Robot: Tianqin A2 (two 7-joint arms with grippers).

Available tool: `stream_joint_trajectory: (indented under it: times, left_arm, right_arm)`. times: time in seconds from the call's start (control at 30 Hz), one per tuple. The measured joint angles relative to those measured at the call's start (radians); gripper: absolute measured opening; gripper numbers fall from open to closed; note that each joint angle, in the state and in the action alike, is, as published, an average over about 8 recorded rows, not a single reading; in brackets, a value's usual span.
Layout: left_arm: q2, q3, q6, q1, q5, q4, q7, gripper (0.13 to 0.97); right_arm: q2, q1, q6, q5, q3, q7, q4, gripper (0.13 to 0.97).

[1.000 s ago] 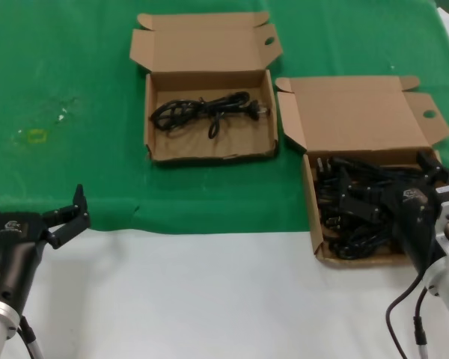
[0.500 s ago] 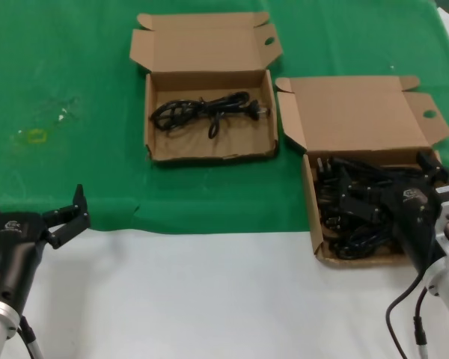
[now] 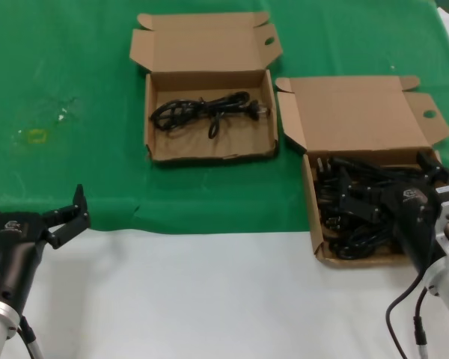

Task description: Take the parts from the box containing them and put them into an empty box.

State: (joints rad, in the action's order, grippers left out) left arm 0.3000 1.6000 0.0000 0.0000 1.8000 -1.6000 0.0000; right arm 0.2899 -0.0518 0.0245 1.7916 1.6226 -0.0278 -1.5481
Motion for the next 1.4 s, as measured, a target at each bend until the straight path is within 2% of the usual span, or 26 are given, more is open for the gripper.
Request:
stream_joint_trajectory:
  times: [1.4]
  left_arm:
    - [0.000,0.000,0.000,0.000,0.000,0.000,0.000,0.966]
  right_arm:
    - [0.000,0.000,0.000,0.000,0.000,0.000,0.000,0.966]
